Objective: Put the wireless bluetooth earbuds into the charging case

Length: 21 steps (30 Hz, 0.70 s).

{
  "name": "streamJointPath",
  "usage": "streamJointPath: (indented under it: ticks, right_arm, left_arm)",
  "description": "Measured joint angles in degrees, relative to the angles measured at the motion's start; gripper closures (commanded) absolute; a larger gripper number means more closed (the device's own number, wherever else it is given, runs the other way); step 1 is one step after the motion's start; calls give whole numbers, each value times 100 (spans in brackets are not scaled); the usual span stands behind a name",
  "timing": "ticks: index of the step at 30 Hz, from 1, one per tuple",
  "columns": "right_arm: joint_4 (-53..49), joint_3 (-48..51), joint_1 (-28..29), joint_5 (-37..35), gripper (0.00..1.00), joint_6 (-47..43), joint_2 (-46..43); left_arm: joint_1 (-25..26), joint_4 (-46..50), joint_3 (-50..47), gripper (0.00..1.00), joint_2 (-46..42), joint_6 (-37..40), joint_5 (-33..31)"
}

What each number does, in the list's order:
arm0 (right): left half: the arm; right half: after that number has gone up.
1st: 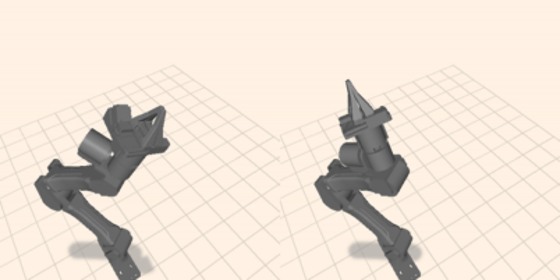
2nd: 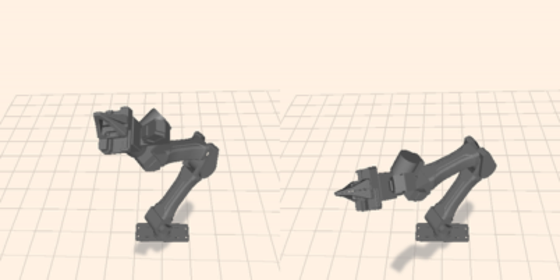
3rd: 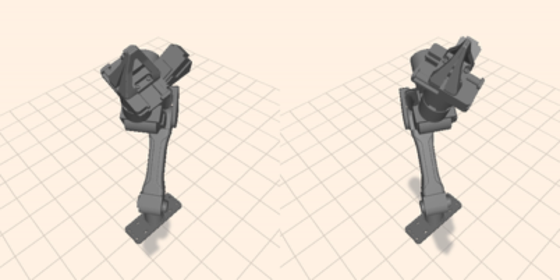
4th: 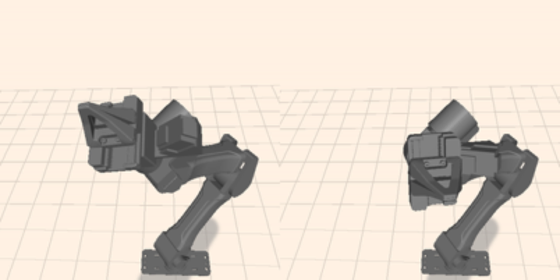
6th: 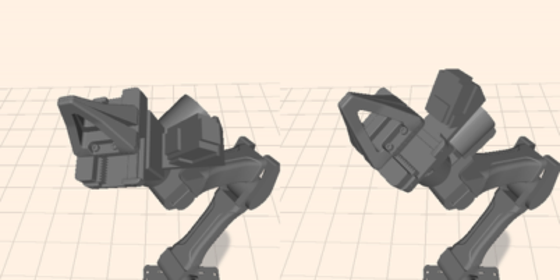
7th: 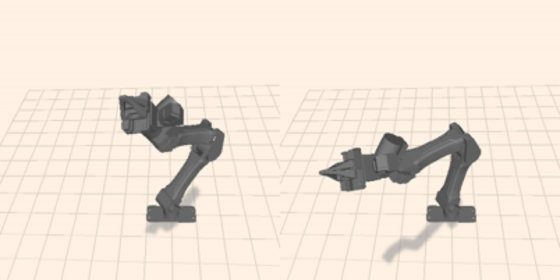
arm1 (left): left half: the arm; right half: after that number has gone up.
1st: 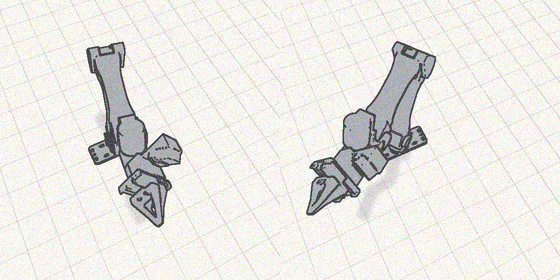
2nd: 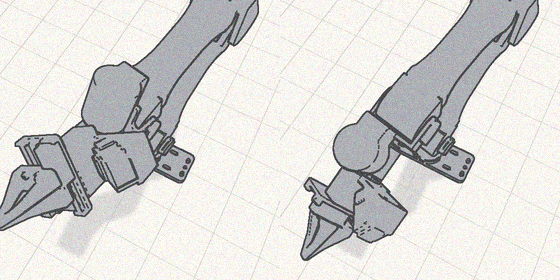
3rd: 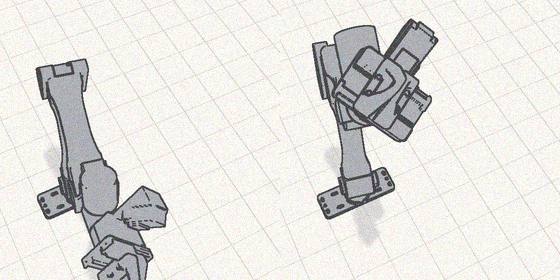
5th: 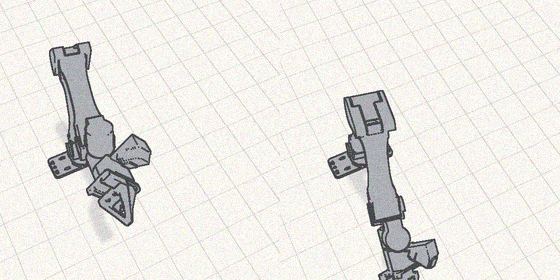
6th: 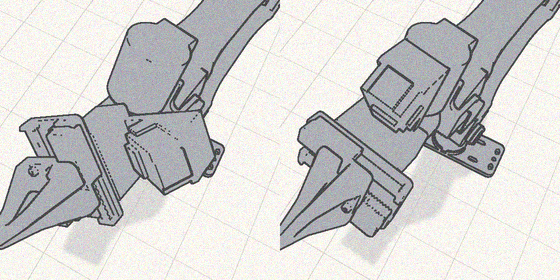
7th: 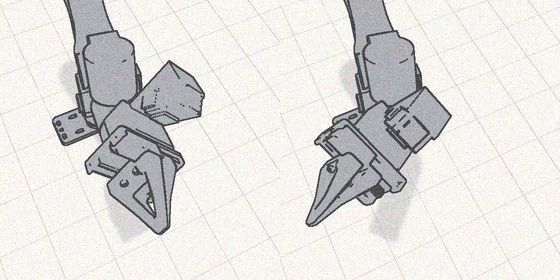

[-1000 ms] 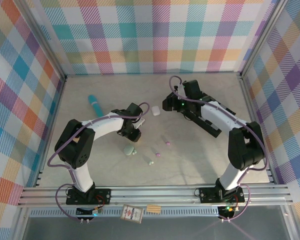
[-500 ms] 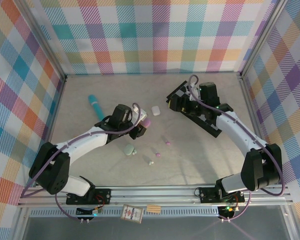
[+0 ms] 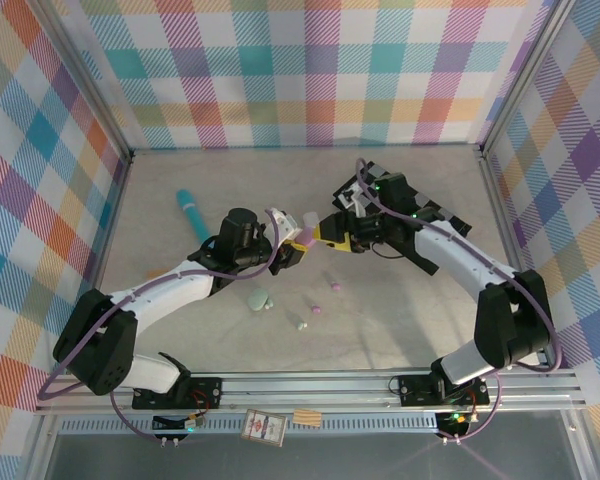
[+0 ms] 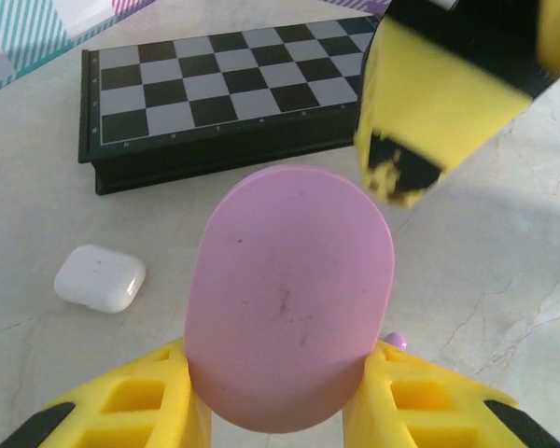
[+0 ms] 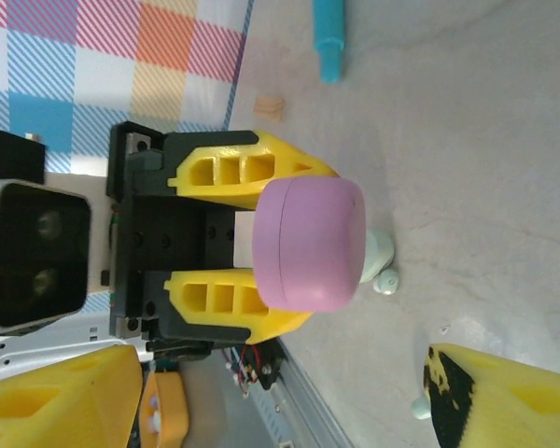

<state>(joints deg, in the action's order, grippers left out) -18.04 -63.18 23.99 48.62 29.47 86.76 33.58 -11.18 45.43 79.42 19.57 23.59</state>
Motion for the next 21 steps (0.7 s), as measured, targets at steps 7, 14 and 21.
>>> streamJointPath:
  ticks: [7, 14, 21]
  right_arm:
    - [-74, -361, 153, 7, 46, 114, 361]
    - [-184, -431, 164, -39, 71, 140, 396]
    - [-203, -435, 160, -37, 74, 149, 382]
  left_arm:
    - [42, 35, 0, 70, -72, 133, 133]
    - [81, 52, 0, 69, -118, 175, 190]
    - [83, -98, -63, 40, -129, 63, 177]
